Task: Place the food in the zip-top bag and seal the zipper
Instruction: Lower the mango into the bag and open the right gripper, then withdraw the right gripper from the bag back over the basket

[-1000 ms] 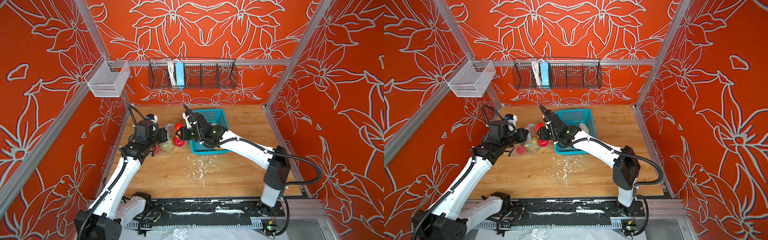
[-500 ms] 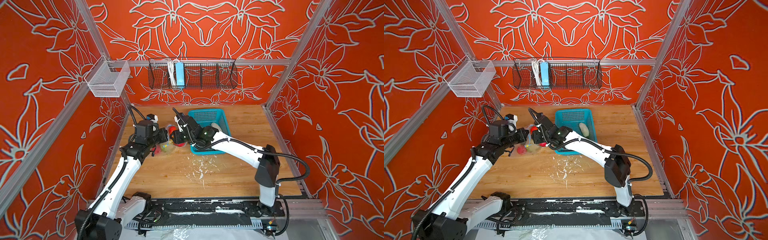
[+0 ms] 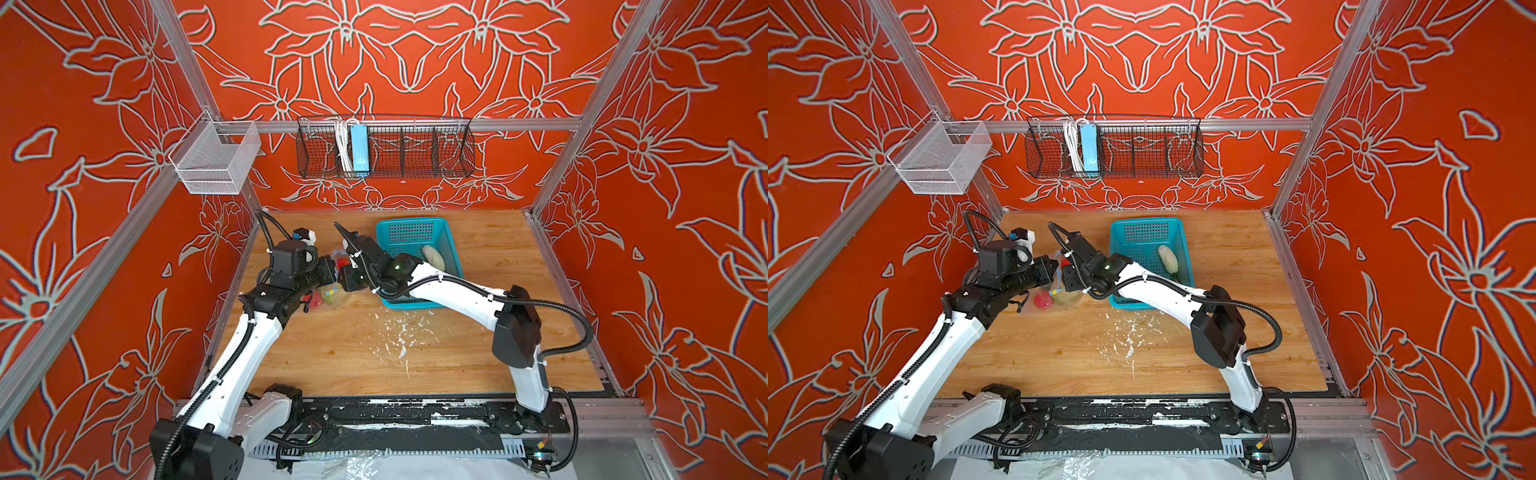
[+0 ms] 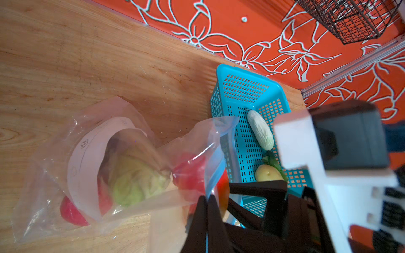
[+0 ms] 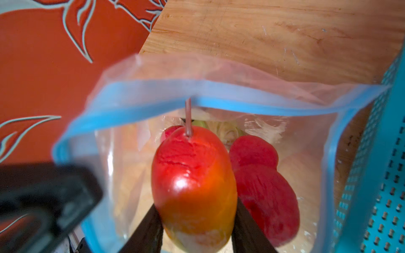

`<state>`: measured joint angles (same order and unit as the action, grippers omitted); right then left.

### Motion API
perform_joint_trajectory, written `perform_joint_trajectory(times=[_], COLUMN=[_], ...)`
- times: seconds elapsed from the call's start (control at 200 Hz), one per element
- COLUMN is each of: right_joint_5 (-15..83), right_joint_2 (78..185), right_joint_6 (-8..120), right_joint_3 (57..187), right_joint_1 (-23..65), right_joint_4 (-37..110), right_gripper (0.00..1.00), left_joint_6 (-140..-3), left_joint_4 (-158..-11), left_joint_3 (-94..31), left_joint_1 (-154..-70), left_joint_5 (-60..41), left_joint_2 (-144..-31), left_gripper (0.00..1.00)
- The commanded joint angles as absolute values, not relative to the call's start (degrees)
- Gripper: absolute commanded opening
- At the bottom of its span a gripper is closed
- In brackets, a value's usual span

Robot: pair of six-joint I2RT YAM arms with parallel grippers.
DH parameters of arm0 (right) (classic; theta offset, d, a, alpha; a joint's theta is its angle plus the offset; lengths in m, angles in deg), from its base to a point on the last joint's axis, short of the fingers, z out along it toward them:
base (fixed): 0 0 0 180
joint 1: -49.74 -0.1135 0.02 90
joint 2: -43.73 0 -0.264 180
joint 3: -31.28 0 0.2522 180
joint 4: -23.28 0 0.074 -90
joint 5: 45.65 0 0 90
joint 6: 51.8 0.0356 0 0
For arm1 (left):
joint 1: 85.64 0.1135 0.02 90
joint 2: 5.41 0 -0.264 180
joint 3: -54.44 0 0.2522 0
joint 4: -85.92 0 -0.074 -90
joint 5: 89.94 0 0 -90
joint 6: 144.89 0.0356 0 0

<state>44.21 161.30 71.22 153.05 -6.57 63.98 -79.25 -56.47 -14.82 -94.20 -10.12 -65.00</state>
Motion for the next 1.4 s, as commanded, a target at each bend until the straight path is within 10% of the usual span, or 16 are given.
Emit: perform_joint_trajectory(times=[0.0, 0.335, 1.396], right_joint_5=[43.9, 43.5, 57.1], right_joint_2=[163.7, 165.8, 145.8], right_joint_6=[70.8, 70.5, 73.1], right_joint_3=[157.1, 162.1, 157.0], right_joint_1=[-6.9, -6.9, -1.7], right_joint_4=[65.9, 70.3, 94.8], right_gripper=[0.47, 0.77, 0.98], left_joint_6=[-79.5, -79.5, -88.9], left_joint_4=[-56.2, -56.2, -42.4], left_joint_3=[-16.1, -16.1, -37.6], left_joint_1=[-93.7, -93.7, -83.7], left_joint_5=[-10.0, -10.0, -8.9], left_joint_2=[-65.1, -64.9, -75.1], left_gripper=[0.0, 0.0, 0.0])
